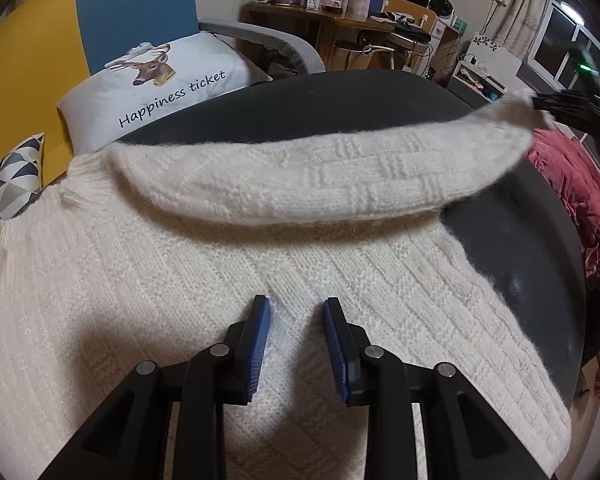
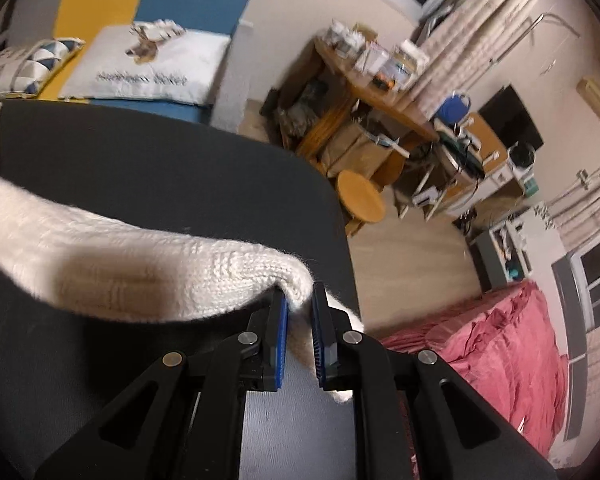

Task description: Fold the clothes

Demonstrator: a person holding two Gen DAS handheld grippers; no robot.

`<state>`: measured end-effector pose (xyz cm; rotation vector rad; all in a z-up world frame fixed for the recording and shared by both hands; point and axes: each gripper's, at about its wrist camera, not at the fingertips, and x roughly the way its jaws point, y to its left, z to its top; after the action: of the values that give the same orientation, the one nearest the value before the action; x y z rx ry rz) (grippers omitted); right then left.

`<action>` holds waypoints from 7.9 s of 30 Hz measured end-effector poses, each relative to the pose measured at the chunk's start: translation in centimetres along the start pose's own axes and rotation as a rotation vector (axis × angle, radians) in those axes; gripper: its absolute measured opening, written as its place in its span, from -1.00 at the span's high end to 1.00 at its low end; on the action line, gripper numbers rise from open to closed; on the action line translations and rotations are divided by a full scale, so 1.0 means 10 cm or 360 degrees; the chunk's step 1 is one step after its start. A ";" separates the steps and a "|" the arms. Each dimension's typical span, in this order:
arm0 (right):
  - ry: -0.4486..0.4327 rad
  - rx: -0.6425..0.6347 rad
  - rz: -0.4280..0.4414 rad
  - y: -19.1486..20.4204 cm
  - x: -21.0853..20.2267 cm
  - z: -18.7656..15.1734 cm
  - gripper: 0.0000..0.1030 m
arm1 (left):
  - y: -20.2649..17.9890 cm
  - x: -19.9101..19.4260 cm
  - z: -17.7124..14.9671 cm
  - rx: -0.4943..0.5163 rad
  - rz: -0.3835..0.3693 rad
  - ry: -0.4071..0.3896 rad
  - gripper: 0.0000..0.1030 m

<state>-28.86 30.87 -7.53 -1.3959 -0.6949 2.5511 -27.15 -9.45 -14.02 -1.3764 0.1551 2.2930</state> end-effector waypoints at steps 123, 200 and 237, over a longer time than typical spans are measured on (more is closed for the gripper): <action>-0.0218 0.0206 0.1026 1.58 -0.83 0.10 0.09 | 0.26 -0.21 0.28 -0.0030 -0.0028 -0.0262 0.44; 0.0005 0.1074 0.0666 -0.69 0.34 -0.37 0.82 | -0.08 0.24 0.55 0.0001 -0.0041 -0.0147 0.45; -0.0179 0.0072 0.0705 1.98 -0.49 0.53 0.74 | -0.25 0.48 0.79 0.0100 0.0028 -0.0156 0.42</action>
<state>-28.79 10.01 -10.57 -1.5458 -0.3693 2.9752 -34.33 -3.09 -13.91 -1.2334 0.2066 2.3440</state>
